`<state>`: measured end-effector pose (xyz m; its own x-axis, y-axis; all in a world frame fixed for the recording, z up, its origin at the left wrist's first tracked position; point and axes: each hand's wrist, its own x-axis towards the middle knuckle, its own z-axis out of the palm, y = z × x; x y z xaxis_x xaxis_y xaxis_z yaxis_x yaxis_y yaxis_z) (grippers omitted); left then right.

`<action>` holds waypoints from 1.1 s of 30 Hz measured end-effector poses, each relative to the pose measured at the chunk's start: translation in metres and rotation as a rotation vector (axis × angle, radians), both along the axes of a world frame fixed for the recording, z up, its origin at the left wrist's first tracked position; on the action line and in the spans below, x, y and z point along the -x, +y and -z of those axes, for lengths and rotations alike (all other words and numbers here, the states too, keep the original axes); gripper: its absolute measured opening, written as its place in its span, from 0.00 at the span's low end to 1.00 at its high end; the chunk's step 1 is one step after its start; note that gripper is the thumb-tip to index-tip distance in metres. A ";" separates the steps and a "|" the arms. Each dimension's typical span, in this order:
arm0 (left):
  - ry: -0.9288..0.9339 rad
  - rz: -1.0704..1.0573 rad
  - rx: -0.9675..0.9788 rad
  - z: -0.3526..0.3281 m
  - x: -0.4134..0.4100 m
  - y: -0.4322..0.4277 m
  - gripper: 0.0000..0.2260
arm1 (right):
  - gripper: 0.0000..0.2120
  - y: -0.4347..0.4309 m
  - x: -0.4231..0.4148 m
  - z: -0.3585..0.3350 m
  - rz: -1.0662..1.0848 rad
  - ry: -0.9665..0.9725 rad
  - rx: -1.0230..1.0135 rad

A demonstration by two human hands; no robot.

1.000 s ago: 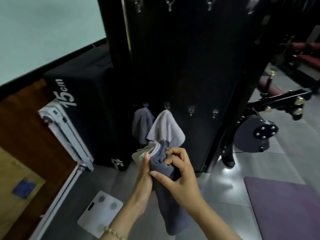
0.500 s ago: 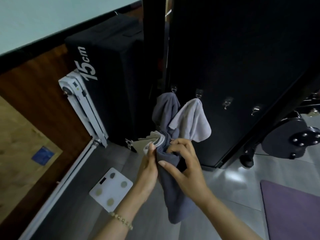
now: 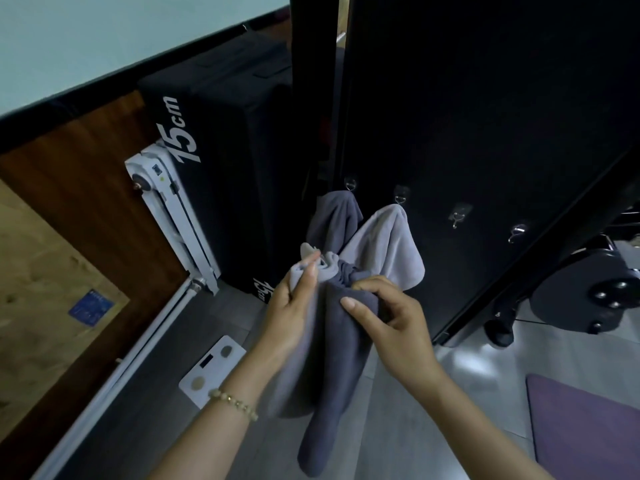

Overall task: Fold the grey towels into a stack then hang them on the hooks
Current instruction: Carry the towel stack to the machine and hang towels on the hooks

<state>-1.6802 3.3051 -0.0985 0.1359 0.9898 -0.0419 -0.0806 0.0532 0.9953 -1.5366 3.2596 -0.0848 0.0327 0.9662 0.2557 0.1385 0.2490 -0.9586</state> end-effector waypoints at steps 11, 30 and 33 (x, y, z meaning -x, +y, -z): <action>0.275 0.035 -0.046 -0.039 0.051 0.042 0.11 | 0.06 0.020 -0.044 -0.046 -0.076 -0.439 -0.181; 0.553 0.550 -0.240 -0.043 0.025 0.029 0.12 | 0.16 0.024 -0.042 -0.042 -0.137 -0.643 0.051; 0.510 0.597 -0.228 -0.047 0.018 0.033 0.07 | 0.21 0.023 -0.053 -0.041 -0.171 -0.477 0.163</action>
